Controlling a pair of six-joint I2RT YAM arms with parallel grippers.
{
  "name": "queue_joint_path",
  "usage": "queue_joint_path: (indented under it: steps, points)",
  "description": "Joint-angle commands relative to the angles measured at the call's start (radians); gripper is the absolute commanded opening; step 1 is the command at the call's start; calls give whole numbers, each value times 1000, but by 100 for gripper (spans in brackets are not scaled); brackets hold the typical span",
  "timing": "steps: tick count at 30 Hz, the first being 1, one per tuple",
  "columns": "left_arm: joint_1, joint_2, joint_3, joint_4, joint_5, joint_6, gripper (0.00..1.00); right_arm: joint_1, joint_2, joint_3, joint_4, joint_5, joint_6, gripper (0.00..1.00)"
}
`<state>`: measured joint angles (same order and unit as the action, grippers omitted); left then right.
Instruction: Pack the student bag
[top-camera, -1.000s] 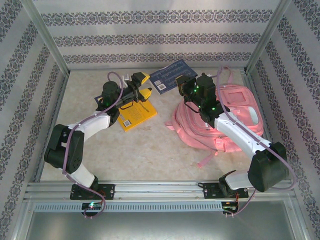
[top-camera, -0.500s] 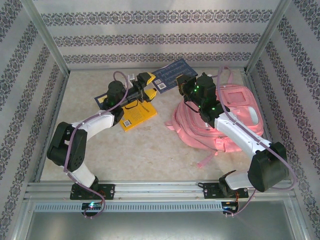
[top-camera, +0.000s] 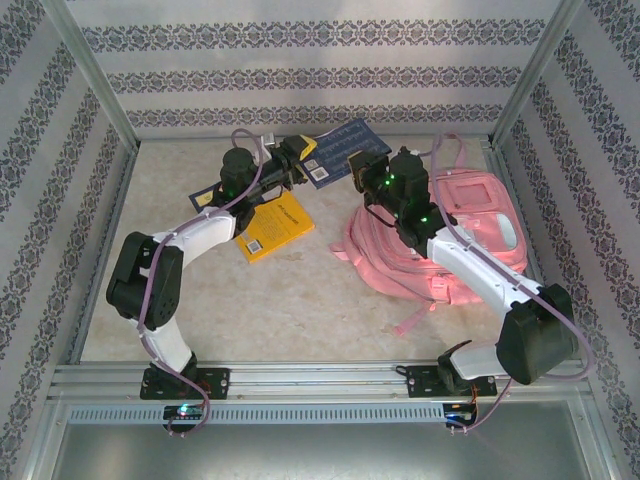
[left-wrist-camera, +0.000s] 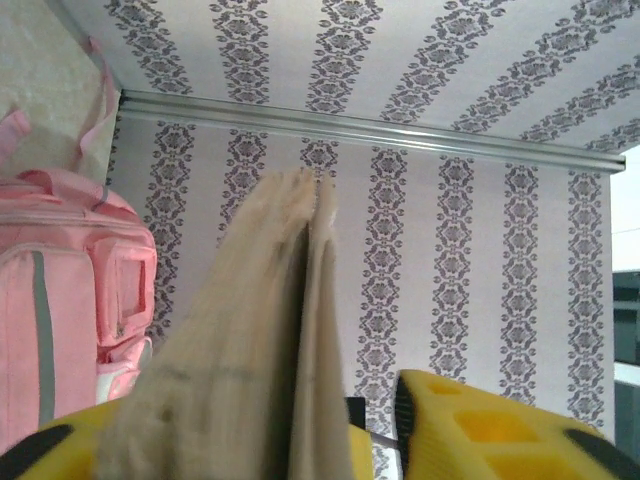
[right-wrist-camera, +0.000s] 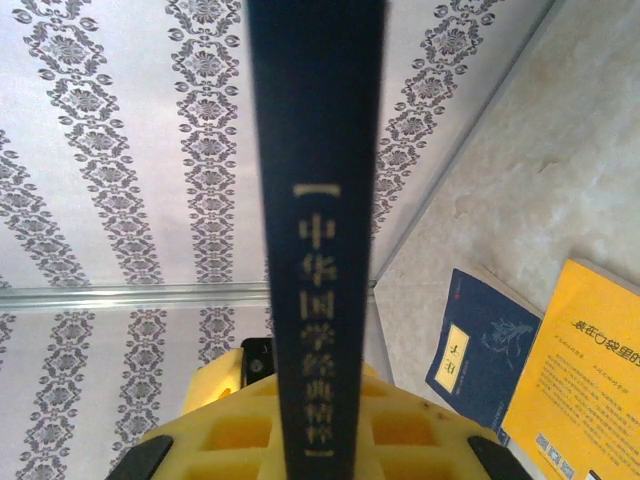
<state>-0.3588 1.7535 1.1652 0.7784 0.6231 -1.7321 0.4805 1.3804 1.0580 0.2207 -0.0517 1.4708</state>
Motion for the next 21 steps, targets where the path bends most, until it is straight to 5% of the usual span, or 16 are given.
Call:
queue_joint_path:
  steps: [1, 11, 15, 21]
  points:
    - [9, 6, 38, 20, -11, 28, 36, 16, -50, -35, 37, 44, -5, 0]
    - [8, 23, 62, -1, 6, 61, 1, 50, -69, -39, -36, 125, -31, 0]
    - [10, 24, 69, -18, 13, 79, 0, 52, -67, -28, -71, 122, -51, 6]
    - [40, -33, 33, -142, 47, 185, 0, 8, -107, 39, -330, 94, -233, 29]
